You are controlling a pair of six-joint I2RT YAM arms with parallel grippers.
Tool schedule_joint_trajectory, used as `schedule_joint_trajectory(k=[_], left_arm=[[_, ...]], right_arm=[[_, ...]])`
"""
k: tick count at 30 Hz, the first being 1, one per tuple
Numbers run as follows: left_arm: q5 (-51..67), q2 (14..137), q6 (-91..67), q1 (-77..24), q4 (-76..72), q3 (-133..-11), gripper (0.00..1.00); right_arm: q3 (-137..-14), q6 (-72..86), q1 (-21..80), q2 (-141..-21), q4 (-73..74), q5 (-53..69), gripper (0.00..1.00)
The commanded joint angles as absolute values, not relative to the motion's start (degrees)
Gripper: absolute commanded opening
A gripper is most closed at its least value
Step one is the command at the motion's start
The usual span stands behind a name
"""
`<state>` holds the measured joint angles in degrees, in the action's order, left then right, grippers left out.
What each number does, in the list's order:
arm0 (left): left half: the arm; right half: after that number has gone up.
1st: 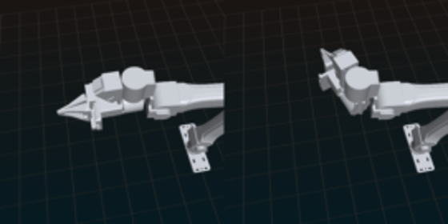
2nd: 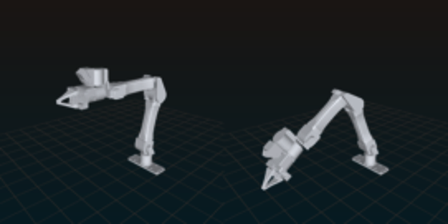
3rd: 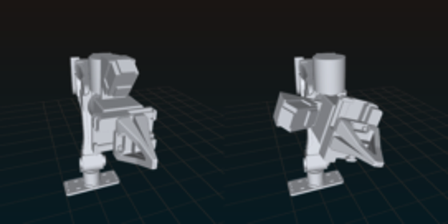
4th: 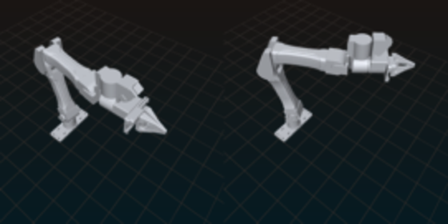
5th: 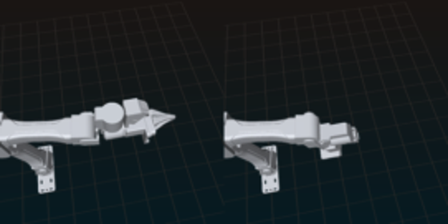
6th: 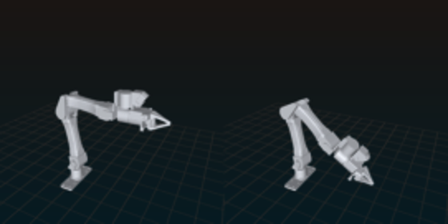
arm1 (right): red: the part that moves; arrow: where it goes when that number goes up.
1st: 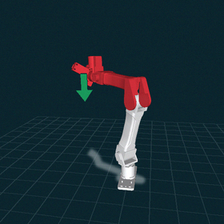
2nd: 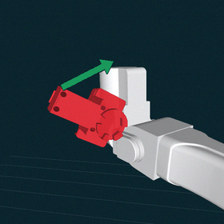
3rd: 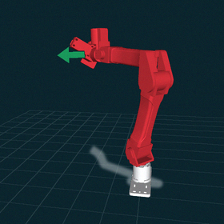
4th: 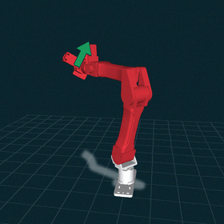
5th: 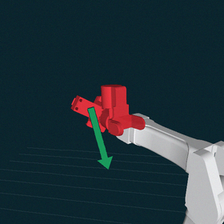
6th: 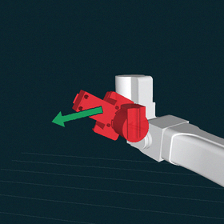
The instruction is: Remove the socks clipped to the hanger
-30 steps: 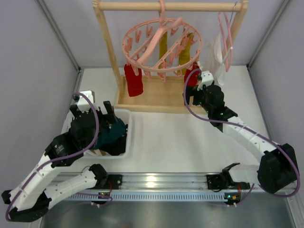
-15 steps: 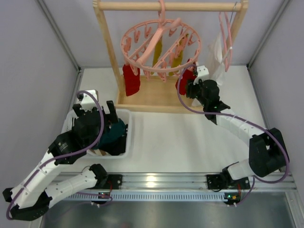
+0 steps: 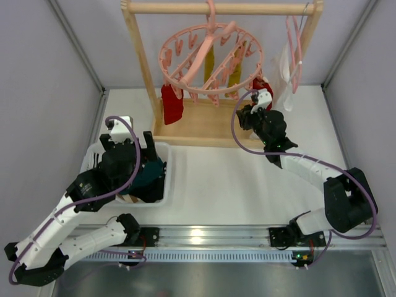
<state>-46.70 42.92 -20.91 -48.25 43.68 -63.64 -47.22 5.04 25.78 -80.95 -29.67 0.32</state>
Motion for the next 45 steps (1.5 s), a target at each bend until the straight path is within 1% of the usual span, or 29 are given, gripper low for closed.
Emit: schedule_joint_trajectory(k=[1,4,8,10,16,19,21,25,31,36,41,45], left_arm=[[-45.9,42.8,-20.9,-48.2,42.0,-65.7,0.98],[-46.0,42.5,-20.9,-48.2,42.0,-65.5,0.98],[-45.9,42.6,-21.3,-48.2,42.0,-65.6,0.98],[-45.7,42.8,-21.4,-48.2,42.0,-65.8,0.98],[-46.2,42.5,-21.4,-48.2,41.9,-65.4,0.98],[-46.3,42.5,-21.4,-48.2,41.9,-65.1,0.98],[-46.5,42.4,-21.4,-48.2,41.9,-65.0,0.98],[-46.7,42.4,-21.4,-48.2,41.9,-65.0,0.98],[-46.9,42.0,-21.2,-48.2,41.9,-64.8,0.98],[-46.9,41.9,-21.1,-48.2,41.9,-64.8,0.98],[-46.9,42.2,-21.0,-48.2,42.0,-64.7,0.98],[-46.9,42.3,-21.0,-48.2,41.9,-64.8,0.98]], right_arm=[[-46.8,5.6,26.4,-78.7,-35.6,-1.6,0.3],[-46.7,5.3,26.4,-78.6,-34.0,-3.4,0.41],[-45.3,6.1,26.4,-77.7,-34.4,-4.0,0.45],[-44.7,6.7,26.5,-77.2,-34.4,-5.5,0.52],[-44.3,6.7,26.5,-75.1,-31.0,-6.8,0.57],[-44.4,6.5,26.4,-74.7,-29.1,-9.8,0.58],[-44.6,6.3,25.8,-75.2,-28.3,-10.6,0.61],[-45.9,6.0,25.1,-76.8,-27.2,-13.0,0.77],[-47.5,5.4,24.0,-78.9,-26.5,-13.9,0.86],[-47.6,5.4,23.4,-79.9,-27.3,-12.9,0.89],[-47.9,4.0,21.7,-81.8,-30.8,-6.2,0.9],[-49.0,2.7,20.7,-83.6,-32.7,-2.5,0.89]])
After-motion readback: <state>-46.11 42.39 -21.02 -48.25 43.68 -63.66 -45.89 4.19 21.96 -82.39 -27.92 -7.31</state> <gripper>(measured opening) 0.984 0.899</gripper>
